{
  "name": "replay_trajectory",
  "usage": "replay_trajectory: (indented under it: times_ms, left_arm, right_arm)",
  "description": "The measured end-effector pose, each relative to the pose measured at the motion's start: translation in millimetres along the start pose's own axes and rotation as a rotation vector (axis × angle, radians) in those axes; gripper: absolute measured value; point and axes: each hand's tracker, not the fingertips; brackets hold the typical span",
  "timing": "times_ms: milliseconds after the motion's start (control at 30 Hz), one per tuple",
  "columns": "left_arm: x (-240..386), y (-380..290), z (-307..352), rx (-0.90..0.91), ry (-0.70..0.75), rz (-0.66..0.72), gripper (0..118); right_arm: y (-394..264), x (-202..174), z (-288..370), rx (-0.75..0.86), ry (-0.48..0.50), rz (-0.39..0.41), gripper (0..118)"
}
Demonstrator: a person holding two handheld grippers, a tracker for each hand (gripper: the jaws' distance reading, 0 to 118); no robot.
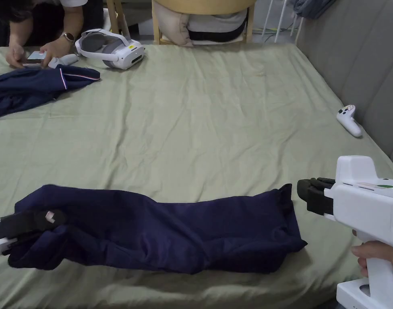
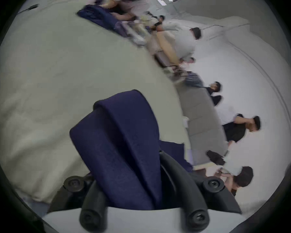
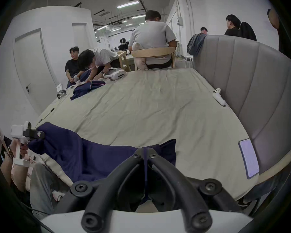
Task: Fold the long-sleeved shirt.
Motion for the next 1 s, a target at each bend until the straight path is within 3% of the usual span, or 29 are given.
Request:
replay_trajectory:
  times_ms: [133, 300, 367, 533, 633, 700, 767, 800, 1000]
  left_arm:
    - [97.3, -9.3, -33.0, -0.072, -0.186, -0.116, 19]
    - [194.2, -40.4, -141.3, -0.216, -0.184, -0.236, 19]
    - [206.3, -55.3, -195.2, -0.306, -0.192, -0.18, 19]
    - [198.7, -111.4, -322.3, -0.514, -0.042, -0.187, 23]
    - [182.4, -132.0, -355.3, -0.528, 0.013, -0.141, 59]
    - [181.1, -128.3, -350.4, -0.45, -0.131, -0.097, 85]
    - [185.1, -115.4, -333.7, -0.435, -0.182, -0.06, 104]
    - [190.6, -103.1, -320.8, -0.419, -0.209, -0.063, 109]
    - [204.3, -41.5, -217.6, -0.159, -0.22, -0.193, 106]
  right_arm:
    - [-1.1, 4.5, 0.2, 0.005, -0.007, -0.012, 1]
    - [-6.0, 11.5, 10.1, 0.014, -0.036, -0.024, 1]
    - [-8.4, 17.4, 15.6, 0.006, -0.051, -0.052, 1]
    - [-19.8, 38.4, 31.4, 0.023, -0.072, -0.119, 1]
    - [-28.5, 52.7, 40.0, 0.024, -0.094, -0.145, 1]
    - [-32.6, 55.2, 45.2, 0.022, -0.1, -0.148, 1]
    - [-35.2, 58.3, 47.4, 0.016, -0.107, -0.149, 1]
    - [-36.1, 60.0, 47.4, 0.013, -0.111, -0.147, 1]
    - [-37.5, 62.2, 47.6, 0.013, -0.101, -0.141, 1]
